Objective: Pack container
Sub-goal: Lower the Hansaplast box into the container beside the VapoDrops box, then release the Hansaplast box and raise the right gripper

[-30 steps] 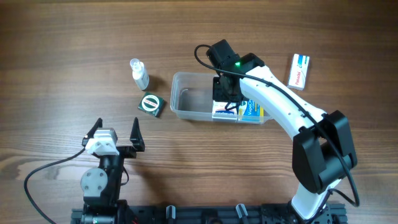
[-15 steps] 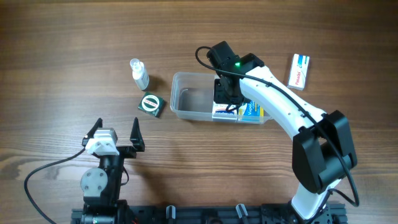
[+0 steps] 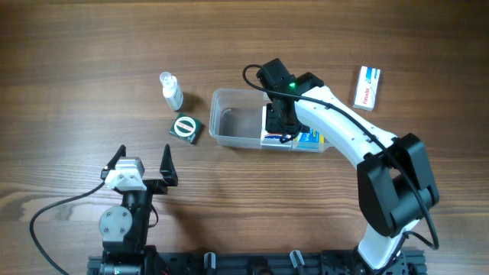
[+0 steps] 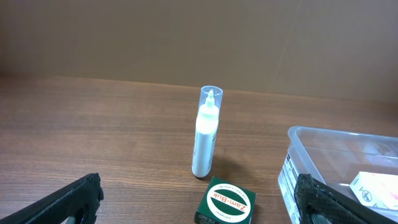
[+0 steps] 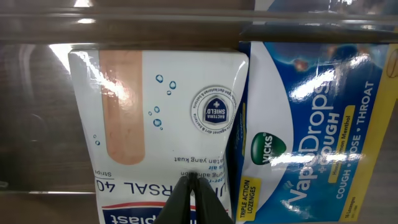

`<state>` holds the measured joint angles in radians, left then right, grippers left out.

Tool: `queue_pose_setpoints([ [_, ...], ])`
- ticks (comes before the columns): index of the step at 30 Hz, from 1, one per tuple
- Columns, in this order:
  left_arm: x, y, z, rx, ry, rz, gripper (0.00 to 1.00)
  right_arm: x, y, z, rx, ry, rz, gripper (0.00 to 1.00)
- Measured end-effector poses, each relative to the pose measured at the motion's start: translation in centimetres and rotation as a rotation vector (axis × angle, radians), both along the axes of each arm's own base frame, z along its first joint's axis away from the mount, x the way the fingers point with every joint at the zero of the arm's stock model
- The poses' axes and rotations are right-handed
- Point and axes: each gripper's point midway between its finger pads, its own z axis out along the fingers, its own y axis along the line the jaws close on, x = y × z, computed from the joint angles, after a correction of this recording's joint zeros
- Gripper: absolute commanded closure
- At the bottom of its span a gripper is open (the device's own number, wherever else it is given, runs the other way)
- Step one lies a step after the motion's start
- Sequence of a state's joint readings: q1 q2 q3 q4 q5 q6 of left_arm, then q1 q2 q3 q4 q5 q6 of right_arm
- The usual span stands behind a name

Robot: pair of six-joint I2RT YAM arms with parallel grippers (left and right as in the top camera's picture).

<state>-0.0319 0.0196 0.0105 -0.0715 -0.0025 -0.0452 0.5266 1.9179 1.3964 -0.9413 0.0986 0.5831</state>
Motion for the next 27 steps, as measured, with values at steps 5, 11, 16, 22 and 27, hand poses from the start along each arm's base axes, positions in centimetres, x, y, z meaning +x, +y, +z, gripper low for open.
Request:
queue_pose_setpoints([
  [5,0.0,0.0,0.0,0.000,0.000,0.000,0.00,0.6,0.0,0.1,-0.003,-0.025,-0.002,0.96],
  [11,0.0,0.0,0.0,0.000,0.000,0.000,0.00,0.9,0.2,0.0,0.003,-0.042,-0.002,0.96],
  [16,0.0,0.0,0.0,0.000,0.000,0.000,0.00,0.7,-0.1,-0.4,-0.008,-0.038,-0.003,0.95],
  [22,0.0,0.0,0.0,0.000,0.000,0.000,0.00,0.7,-0.2,-0.9,-0.011,-0.047,-0.004,0.95],
  [27,0.0,0.0,0.0,0.000,0.000,0.000,0.00,0.8,-0.2,-1.1,-0.010,-0.051,-0.004,0.93],
])
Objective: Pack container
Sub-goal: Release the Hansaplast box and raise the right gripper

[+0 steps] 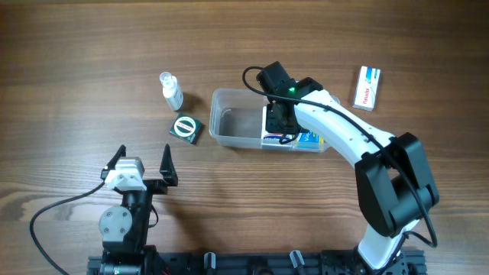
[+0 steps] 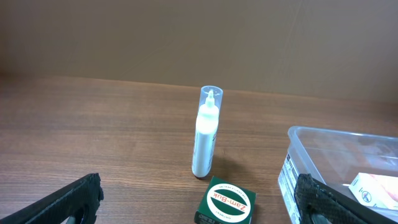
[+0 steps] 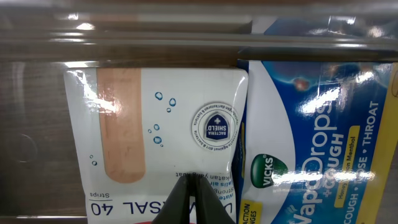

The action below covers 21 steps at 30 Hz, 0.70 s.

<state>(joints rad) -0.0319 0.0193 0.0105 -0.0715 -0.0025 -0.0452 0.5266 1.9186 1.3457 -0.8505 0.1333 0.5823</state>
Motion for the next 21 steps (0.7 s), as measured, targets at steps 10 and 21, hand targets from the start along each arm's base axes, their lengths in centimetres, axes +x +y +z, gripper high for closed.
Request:
queue_pose_setpoints([
  [10,0.0,0.0,0.0,0.000,0.000,0.000,0.00,0.4,0.2,1.3,-0.008,0.002,0.036,0.81],
  [21,0.0,0.0,0.0,0.000,0.000,0.000,0.00,3.9,-3.6,10.4,0.034,-0.124,-0.017,0.00],
])
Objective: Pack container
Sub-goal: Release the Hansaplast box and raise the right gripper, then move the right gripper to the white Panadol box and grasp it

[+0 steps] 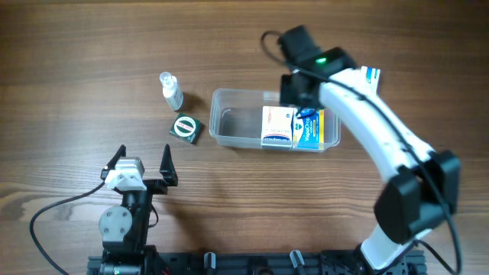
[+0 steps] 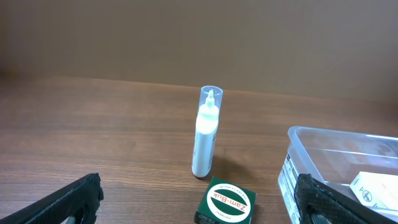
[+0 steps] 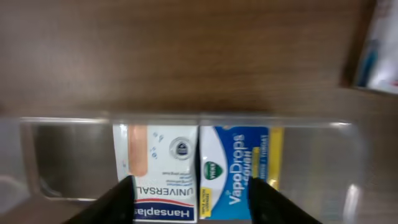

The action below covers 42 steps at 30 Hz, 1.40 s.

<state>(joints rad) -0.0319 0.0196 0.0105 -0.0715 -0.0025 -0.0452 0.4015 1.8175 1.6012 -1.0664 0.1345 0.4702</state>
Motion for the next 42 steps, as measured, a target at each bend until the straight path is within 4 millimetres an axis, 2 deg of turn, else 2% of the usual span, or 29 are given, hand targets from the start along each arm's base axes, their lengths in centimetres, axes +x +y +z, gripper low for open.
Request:
queue_pose_setpoints([
  [4,0.0,0.0,0.0,0.000,0.000,0.000,0.00,0.2,-4.1,3.1,0.000,-0.052,-0.056,0.00],
  [5,0.0,0.0,0.0,0.000,0.000,0.000,0.00,0.3,-5.9,4.0,-0.002,-0.066,-0.086,0.00],
  [8,0.0,0.0,0.0,0.000,0.000,0.000,0.00,0.3,-9.9,5.0,-0.014,-0.080,-0.153,0.00],
  [12,0.0,0.0,0.0,0.000,0.000,0.000,0.00,-0.1,-15.1,5.0,-0.043,-0.058,-0.229,0.00],
  [16,0.0,0.0,0.0,0.000,0.000,0.000,0.00,-0.4,-18.5,5.0,-0.066,-0.050,-0.267,0.00],
  [17,0.0,0.0,0.0,0.000,0.000,0.000,0.00,-0.5,-20.0,5.1,-0.079,-0.051,-0.281,0.00],
  [22,0.0,0.0,0.0,0.000,0.000,0.000,0.00,-0.3,-23.3,5.5,-0.102,-0.085,-0.332,0.00],
  [27,0.0,0.0,0.0,0.000,0.000,0.000,0.00,0.2,-24.4,5.6,-0.122,-0.106,-0.318,0.00],
  [31,0.0,0.0,0.0,0.000,0.000,0.000,0.00,1.2,-24.1,4.0,-0.103,-0.080,-0.282,0.00],
  [39,0.0,0.0,0.0,0.000,0.000,0.000,0.00,4.8,-23.3,-3.0,-0.030,-0.006,-0.232,0.01],
  [42,0.0,0.0,0.0,0.000,0.000,0.000,0.00,6.0,-22.7,-5.0,-0.025,0.001,-0.206,0.01],
])
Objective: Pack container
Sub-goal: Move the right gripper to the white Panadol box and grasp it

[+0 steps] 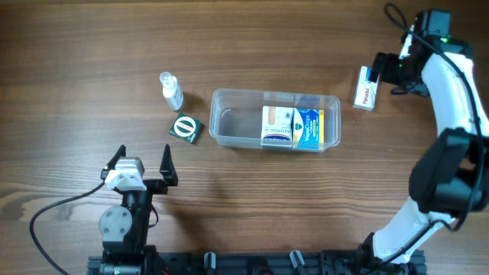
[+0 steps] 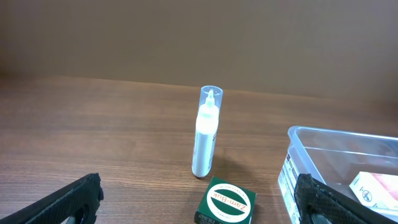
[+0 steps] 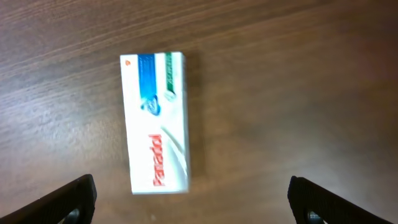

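The clear plastic container (image 1: 229, 122) lies mid-table, and the left wrist view catches its corner (image 2: 311, 158). Inside it a white plasters box (image 1: 276, 126) and a blue Vicks box (image 1: 309, 127) lie side by side. A white Panadol box (image 1: 367, 88) (image 3: 157, 140) lies flat on the table to its right. My right gripper (image 1: 391, 70) (image 3: 194, 205) hovers open just beside and above it, holding nothing. A small white spray bottle (image 1: 171, 92) (image 2: 205, 134) stands left of the container, with a green Zam-Buk box (image 1: 186, 128) (image 2: 226, 202) in front. My left gripper (image 1: 141, 164) (image 2: 196, 205) rests open near the front edge.
Bare wooden tabletop (image 1: 76, 61) surrounds the objects. The left half of the container holds nothing. The right arm reaches along the table's right edge to the far right corner.
My right gripper has moved from above the container's back right edge to the far right, over the Panadol box, still open. The left arm and all objects have stayed put.
My right gripper was shut, tips down on the plasters box inside the container. It stayed there a moment later. Then it was open and raised above the container's rear edge, both boxes left inside. Now it hangs open over the Panadol box.
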`<state>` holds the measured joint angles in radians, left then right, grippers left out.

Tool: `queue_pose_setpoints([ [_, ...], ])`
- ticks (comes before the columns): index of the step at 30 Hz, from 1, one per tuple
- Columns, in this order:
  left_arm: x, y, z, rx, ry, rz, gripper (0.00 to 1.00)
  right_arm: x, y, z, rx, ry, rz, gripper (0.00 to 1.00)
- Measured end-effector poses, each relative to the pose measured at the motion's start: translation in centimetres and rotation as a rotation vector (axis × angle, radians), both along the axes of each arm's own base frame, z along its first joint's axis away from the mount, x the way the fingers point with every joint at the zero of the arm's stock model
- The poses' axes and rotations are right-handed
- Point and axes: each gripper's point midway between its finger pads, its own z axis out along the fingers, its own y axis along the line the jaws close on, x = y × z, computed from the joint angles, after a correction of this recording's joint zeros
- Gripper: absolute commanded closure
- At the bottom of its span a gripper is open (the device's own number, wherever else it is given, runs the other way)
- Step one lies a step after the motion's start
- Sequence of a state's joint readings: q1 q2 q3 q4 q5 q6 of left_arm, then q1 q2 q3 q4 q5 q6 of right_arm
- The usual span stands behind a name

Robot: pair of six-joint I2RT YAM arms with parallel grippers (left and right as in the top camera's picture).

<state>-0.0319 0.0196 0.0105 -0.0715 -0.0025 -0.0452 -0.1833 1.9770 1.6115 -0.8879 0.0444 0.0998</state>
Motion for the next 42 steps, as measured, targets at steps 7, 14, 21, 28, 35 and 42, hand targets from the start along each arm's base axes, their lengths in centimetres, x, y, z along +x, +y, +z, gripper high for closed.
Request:
queue_pose_setpoints([
  [7,0.0,0.0,0.0,0.000,0.000,0.000,0.00,2.1,2.4,-3.4,0.006,0.005,0.076,0.00],
  [14,0.0,0.0,0.0,0.000,0.000,0.000,0.00,2.7,2.8,-6.1,0.009,0.030,0.086,0.00],
  [21,0.0,0.0,0.0,0.000,0.000,0.000,0.00,2.4,2.8,-8.9,0.012,0.079,0.103,0.21],
  [28,0.0,0.0,0.0,0.000,0.000,0.000,0.00,2.3,2.8,-9.0,0.008,0.086,0.118,0.48],
  [35,0.0,0.0,0.0,0.000,0.000,0.000,0.00,2.3,2.8,-8.9,0.000,0.090,0.150,0.54],
  [42,0.0,0.0,0.0,0.000,0.000,0.000,0.00,2.0,2.8,-8.4,-0.004,0.097,0.168,0.53],
])
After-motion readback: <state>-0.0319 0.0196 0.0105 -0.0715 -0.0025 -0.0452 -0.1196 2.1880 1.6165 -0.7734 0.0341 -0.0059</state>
